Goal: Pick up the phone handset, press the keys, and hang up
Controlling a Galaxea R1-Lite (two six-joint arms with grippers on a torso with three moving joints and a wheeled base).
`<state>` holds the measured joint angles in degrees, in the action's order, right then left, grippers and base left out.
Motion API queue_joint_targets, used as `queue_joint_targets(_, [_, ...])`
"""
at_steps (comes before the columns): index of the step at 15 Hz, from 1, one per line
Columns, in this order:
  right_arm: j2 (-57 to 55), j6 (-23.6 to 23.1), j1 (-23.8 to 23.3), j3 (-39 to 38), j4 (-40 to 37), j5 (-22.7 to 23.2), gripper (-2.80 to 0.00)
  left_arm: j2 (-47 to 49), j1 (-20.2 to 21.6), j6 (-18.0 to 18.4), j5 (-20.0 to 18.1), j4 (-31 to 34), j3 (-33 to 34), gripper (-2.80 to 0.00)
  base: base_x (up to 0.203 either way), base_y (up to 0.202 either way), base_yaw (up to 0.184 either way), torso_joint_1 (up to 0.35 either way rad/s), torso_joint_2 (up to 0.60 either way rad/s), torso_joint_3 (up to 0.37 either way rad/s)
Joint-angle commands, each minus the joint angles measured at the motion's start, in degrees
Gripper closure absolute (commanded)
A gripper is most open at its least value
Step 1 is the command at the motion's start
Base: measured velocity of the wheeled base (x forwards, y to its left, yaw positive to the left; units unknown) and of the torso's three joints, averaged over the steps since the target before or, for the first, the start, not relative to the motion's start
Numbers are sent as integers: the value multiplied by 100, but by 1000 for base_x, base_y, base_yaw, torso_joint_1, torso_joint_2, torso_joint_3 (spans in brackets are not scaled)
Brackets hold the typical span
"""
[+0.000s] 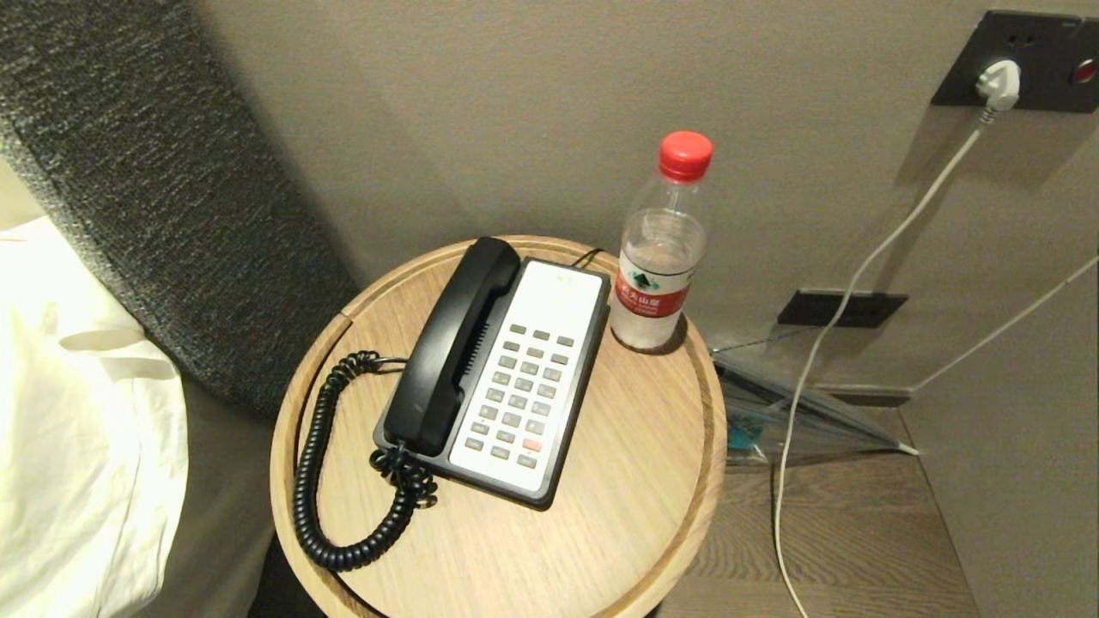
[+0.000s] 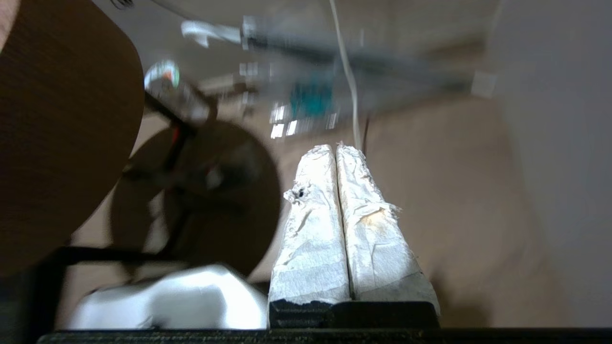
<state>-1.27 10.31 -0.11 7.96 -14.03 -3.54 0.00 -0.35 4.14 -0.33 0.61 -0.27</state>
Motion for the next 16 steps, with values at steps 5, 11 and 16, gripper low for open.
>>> queue_joint_targets(5, [206, -935, 11, -805, 1526, 292, 0, 0, 0, -1, -2, -8, 9, 0, 0, 0, 0, 0, 0, 0])
queue_joint_targets(11, [206, -970, 11, -805, 1517, 301, 0, 0, 0, -1, -2, 1, 0, 0, 0, 0, 0, 0, 0, 0])
queue_joint_targets(16, [206, -970, 11, -805, 1517, 301, 0, 0, 0, 5, -2, 1, 2, 0, 0, 0, 0, 0, 0, 0])
